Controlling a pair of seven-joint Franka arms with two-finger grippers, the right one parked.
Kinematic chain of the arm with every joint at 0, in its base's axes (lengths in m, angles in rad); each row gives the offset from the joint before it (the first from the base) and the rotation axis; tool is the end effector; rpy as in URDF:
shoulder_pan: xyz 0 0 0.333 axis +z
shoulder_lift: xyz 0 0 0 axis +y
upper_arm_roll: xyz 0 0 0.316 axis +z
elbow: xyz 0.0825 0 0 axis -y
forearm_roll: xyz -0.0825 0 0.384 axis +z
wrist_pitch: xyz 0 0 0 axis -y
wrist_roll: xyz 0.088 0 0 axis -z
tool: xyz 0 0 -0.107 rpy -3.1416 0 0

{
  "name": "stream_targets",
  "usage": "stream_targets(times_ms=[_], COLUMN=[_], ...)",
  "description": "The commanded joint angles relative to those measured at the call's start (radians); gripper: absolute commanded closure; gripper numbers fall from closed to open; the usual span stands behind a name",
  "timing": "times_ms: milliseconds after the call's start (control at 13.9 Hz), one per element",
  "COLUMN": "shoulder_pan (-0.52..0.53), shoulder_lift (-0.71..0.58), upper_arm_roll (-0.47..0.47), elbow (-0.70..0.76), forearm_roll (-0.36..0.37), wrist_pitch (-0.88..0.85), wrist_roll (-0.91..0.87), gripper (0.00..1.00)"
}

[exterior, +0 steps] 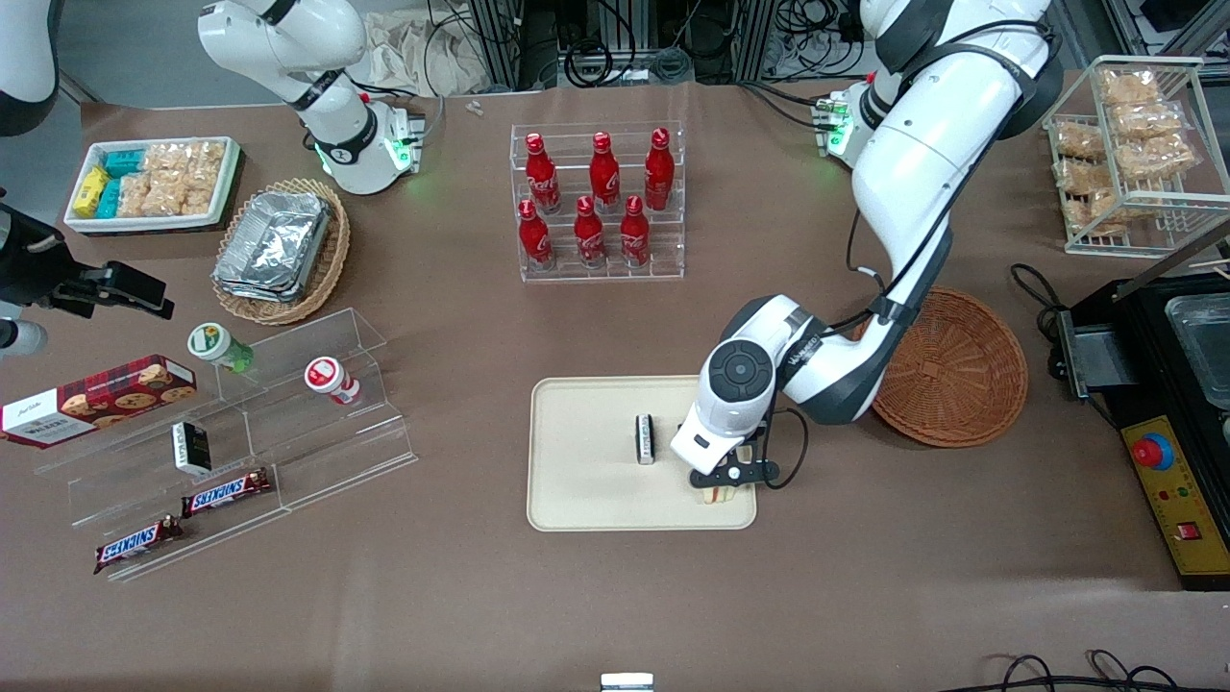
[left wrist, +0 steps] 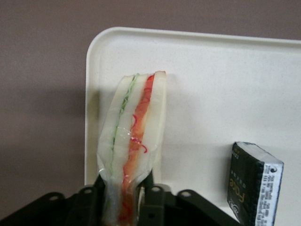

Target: Place sandwich from basket to tray

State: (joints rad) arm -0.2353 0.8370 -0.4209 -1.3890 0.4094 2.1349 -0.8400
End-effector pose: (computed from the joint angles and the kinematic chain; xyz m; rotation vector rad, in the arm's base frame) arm 0.6246 -0.3780 0.2355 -3.1065 -0.1299 -0.0219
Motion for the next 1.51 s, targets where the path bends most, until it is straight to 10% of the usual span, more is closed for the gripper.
stream_targets(times_ms=[0, 649, 1153, 1441], shoulder_pan=[-0.01, 0.022, 0.292, 0.425], shoulder_lift=[-0.001, -0.333, -0.849, -0.869], upper_arm_roll=[0.007, 0.004, 0.007, 0.008], elbow=[0.031, 0.024, -0.48, -0.437], forearm_roll=[0.019, -0.056, -0.282, -0.29], wrist_pitch=[-0.012, -0.383, -0.261, -0.346], wrist_roll=[-0.021, 0.05, 0.427, 0.603], gripper=[0.0, 0.0, 0.0, 0.0])
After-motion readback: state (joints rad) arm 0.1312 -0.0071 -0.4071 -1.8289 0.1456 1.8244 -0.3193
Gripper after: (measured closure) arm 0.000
